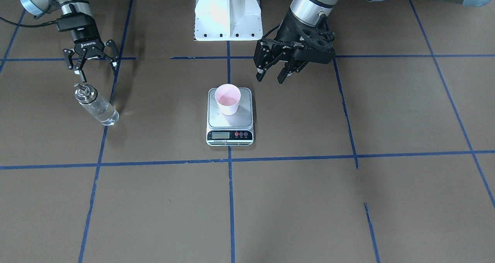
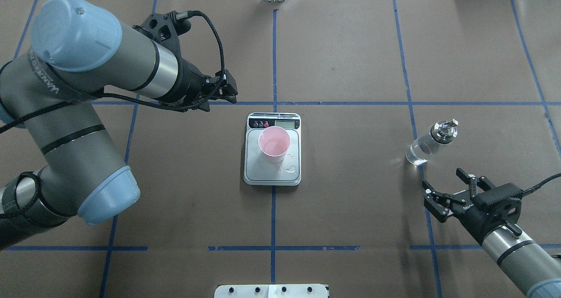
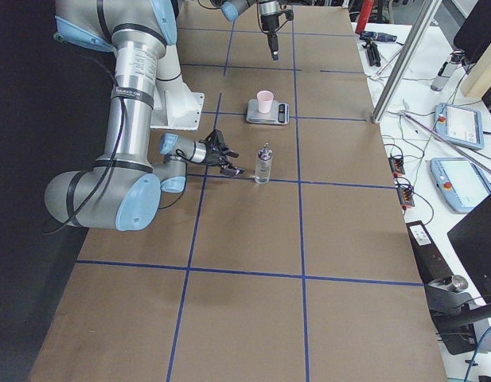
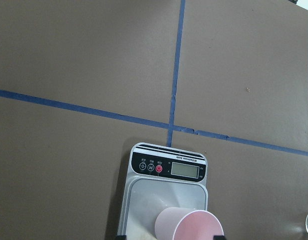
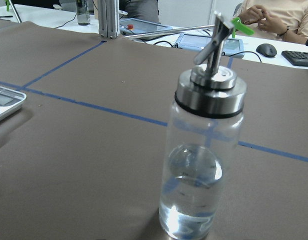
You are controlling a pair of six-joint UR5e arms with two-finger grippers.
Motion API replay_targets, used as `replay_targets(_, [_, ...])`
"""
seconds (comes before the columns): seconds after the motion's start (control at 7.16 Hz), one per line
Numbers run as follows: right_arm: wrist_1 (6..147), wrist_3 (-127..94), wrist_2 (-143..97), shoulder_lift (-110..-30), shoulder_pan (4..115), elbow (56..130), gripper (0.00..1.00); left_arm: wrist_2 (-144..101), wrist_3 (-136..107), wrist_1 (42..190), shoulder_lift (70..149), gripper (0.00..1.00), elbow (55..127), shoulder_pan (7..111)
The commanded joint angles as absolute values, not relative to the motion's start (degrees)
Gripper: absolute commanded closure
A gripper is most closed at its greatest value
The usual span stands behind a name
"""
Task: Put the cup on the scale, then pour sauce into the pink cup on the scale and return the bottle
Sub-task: 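Grasp the glass spout bottle with the right gripper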
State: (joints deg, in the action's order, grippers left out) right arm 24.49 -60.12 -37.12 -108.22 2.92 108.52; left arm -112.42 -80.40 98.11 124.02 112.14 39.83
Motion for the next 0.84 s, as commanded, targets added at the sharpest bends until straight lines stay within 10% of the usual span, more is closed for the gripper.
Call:
replay_targets(0.0, [29.08, -69.81, -36.65, -105.73, 5.62, 107.93, 0.04, -112.41, -80.42, 98.17, 124.01, 0.33, 111.97, 39.99])
replay_targets(0.7, [36.82, -77.96, -36.3, -103.45, 8.34, 107.31, 0.01, -112.41, -80.33, 97.91, 124.01, 0.33, 111.89, 40.08])
